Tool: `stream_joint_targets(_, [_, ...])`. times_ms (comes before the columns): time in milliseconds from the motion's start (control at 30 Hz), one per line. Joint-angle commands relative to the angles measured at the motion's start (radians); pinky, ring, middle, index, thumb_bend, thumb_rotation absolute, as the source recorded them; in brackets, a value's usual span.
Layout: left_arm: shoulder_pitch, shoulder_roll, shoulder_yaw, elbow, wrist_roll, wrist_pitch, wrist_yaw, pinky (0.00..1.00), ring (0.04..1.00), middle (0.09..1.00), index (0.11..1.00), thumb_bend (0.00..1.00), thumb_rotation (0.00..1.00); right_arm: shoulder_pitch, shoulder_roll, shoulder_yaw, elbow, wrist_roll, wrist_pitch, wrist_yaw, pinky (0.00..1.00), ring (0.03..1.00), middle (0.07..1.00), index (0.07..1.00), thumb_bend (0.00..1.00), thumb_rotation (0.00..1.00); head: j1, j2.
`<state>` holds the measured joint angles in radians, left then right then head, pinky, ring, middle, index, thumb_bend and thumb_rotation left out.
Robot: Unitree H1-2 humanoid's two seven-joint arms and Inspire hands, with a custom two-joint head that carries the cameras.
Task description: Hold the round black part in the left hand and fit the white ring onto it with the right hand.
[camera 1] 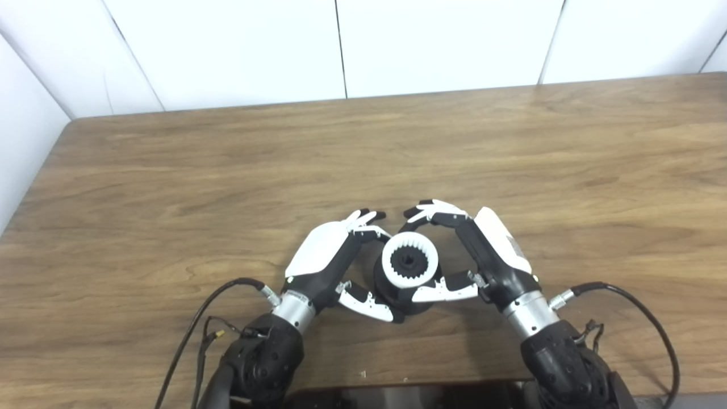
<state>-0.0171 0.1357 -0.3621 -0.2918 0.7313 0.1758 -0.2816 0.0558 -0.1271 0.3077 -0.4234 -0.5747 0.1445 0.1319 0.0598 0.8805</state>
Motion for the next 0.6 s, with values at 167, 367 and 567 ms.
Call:
stream_joint_targets(167, [-0.027,0.008,0.004,-0.029,-0.004,-0.031,0.023,0.93,0.982,0.939,0.583,0.9,0.24,-0.013,0.013,-0.017,0.023,-0.006,-0.006,-0.016,0.79,0.868,0.761,0.483,0.52,0.14,-0.001,0.006])
stream_joint_targets(367, [-0.031,0.007,0.007,-0.038,-0.005,-0.014,0.009,0.95,0.988,0.942,0.586,0.89,0.23,-0.005,0.003,-0.022,0.052,-0.012,-0.011,-0.023,0.78,0.866,0.76,0.484,0.52,0.14,0.0,0.009])
stream_joint_targets(567, [-0.035,0.006,0.008,-0.039,-0.004,-0.01,0.006,0.95,0.986,0.941,0.585,0.89,0.24,-0.014,-0.018,-0.011,0.037,-0.033,0.018,0.016,0.78,0.873,0.779,0.487,0.52,0.15,-0.001,0.01])
